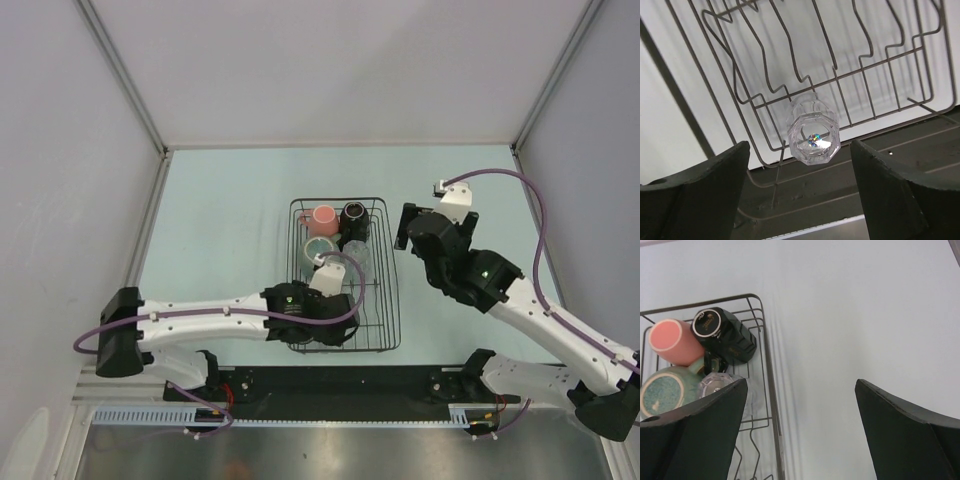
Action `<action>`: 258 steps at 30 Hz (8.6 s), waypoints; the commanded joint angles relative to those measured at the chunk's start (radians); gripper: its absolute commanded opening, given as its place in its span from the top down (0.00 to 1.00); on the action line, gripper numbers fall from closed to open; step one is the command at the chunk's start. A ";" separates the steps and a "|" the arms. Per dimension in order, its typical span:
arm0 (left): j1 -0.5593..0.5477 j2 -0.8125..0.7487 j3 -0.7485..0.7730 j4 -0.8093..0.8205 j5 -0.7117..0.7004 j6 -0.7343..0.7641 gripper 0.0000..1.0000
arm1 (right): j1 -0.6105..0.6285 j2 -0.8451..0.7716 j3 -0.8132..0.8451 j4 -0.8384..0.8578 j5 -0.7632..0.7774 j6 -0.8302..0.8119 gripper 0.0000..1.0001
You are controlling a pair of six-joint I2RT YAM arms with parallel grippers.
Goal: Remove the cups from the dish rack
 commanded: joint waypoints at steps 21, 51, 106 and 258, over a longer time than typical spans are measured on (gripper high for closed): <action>-0.015 0.145 -0.031 0.154 0.068 -0.062 0.18 | -0.020 -0.022 -0.056 0.021 -0.094 -0.012 0.04; -0.017 0.182 -0.071 0.188 0.063 -0.045 1.00 | 0.006 -0.042 -0.076 -0.011 -0.069 0.020 0.04; 0.649 -0.504 -0.403 1.327 0.904 0.059 1.00 | -0.163 -0.142 -0.011 0.469 -0.820 0.138 0.24; 0.807 -0.449 -0.278 0.475 0.381 0.298 0.00 | -0.718 0.662 0.496 0.092 -0.387 0.022 0.43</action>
